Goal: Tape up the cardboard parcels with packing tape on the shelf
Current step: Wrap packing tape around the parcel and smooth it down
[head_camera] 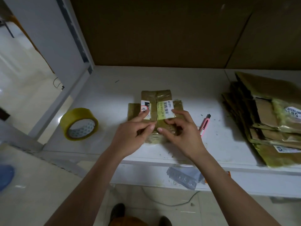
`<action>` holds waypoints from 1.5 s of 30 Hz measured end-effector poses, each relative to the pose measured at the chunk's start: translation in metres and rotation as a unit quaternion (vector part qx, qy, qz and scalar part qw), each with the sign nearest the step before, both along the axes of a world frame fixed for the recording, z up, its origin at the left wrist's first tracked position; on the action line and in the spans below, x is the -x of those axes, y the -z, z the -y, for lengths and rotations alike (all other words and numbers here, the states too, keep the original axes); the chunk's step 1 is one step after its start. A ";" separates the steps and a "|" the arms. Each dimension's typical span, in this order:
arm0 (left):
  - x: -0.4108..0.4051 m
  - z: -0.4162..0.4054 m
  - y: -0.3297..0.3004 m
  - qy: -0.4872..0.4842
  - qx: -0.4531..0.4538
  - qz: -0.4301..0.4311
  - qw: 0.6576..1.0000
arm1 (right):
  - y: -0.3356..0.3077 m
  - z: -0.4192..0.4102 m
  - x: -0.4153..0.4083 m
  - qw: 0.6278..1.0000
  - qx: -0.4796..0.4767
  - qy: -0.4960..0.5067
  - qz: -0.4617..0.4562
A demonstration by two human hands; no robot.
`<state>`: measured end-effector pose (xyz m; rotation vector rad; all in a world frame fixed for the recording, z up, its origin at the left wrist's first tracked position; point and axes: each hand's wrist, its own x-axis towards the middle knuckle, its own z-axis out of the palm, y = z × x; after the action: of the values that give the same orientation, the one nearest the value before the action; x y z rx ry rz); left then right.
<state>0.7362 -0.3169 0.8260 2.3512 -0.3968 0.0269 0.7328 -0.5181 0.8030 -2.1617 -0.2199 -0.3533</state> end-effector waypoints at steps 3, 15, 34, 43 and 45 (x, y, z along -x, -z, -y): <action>-0.001 -0.001 -0.001 0.020 -0.043 0.008 0.999 | 0.005 0.001 0.003 0.999 0.038 -0.013 0.020; 0.000 -0.002 0.013 0.016 -0.044 0.038 0.998 | 0.016 0.011 0.005 0.990 0.120 -0.067 0.020; 0.000 0.010 0.025 -0.043 0.029 0.077 0.996 | 0.017 0.006 0.006 0.995 0.089 -0.024 0.035; 0.000 0.001 0.016 0.004 -0.037 0.059 0.998 | 0.015 0.007 0.004 0.995 0.097 -0.027 0.027; -0.001 0.003 0.014 -0.008 -0.019 0.061 0.998 | 0.012 0.003 0.004 0.995 0.091 -0.016 0.028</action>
<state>0.7369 -0.3197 0.8117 2.3977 -0.4410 0.1715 0.7284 -0.5209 0.7905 -2.3272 -0.3292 -0.3890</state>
